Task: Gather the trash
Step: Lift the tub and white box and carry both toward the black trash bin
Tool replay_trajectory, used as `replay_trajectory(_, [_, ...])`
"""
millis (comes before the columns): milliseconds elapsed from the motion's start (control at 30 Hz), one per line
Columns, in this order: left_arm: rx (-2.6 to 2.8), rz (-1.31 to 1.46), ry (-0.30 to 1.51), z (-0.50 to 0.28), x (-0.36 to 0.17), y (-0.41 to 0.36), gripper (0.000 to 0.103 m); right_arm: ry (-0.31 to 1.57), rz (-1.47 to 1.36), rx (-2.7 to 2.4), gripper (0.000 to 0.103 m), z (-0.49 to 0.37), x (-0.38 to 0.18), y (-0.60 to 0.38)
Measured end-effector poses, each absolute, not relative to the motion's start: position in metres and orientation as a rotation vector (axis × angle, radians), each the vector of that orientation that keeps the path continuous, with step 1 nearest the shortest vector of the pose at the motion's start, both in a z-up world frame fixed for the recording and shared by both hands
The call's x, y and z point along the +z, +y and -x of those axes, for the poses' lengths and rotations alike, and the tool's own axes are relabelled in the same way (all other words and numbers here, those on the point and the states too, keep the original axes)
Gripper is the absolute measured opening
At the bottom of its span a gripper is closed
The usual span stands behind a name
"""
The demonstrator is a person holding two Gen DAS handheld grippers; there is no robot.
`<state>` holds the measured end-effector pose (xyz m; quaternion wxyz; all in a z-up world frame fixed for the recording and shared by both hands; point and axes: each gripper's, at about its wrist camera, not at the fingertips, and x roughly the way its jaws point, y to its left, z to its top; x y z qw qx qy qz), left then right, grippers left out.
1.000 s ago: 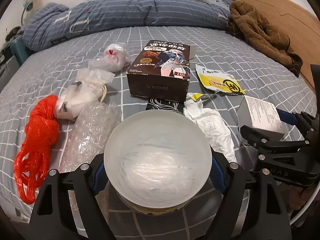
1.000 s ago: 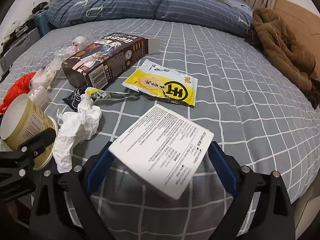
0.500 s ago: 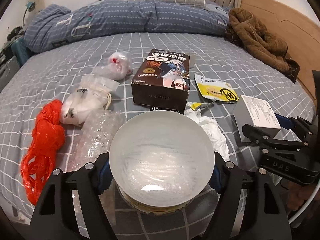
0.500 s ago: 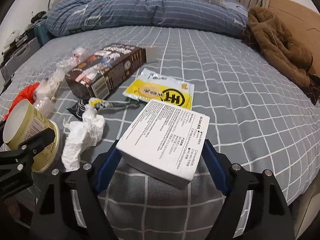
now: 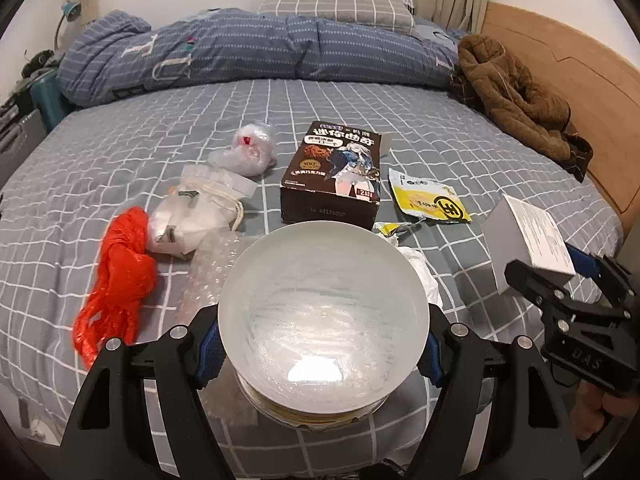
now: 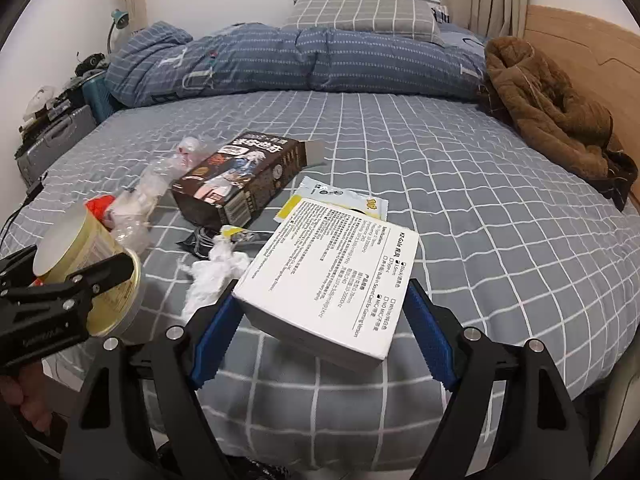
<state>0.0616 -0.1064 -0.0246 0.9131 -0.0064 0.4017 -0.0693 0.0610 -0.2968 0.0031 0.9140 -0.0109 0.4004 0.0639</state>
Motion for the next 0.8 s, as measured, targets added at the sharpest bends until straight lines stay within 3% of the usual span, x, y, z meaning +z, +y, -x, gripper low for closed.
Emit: replay_trajectory(800, [-0.143,-0.003,0.814,0.006,-0.011,-0.099,0.073,0.767,0.005,0.165,0.077,0.010,0.026,-0.277])
